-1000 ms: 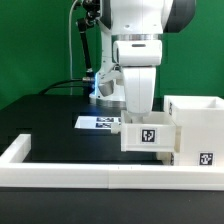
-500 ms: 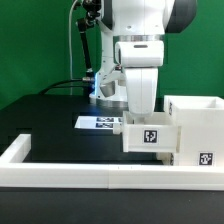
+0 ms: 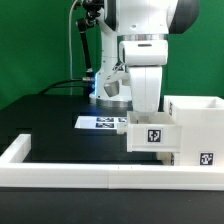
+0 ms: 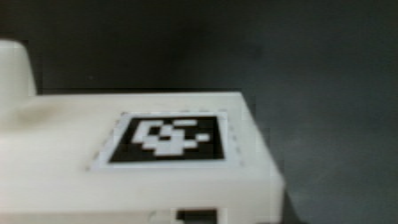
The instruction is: Assemble drawer
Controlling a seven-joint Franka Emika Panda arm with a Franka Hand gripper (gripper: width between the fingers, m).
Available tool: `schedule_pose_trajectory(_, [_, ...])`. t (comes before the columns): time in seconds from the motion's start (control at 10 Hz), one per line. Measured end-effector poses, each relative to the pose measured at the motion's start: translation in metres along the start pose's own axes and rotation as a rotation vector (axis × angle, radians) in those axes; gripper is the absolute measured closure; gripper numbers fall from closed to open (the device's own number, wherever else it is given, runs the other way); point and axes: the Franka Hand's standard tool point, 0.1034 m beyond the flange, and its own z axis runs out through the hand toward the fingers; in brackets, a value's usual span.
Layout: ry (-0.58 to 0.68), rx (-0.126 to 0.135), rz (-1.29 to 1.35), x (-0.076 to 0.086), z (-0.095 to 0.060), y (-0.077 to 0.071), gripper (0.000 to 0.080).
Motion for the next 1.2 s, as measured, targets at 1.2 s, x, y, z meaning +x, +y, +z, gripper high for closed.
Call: schedule_pose_trajectory(1.2, [-0.010,0.048,0.002,0.0024,0.0008,-0.0038,0.0758])
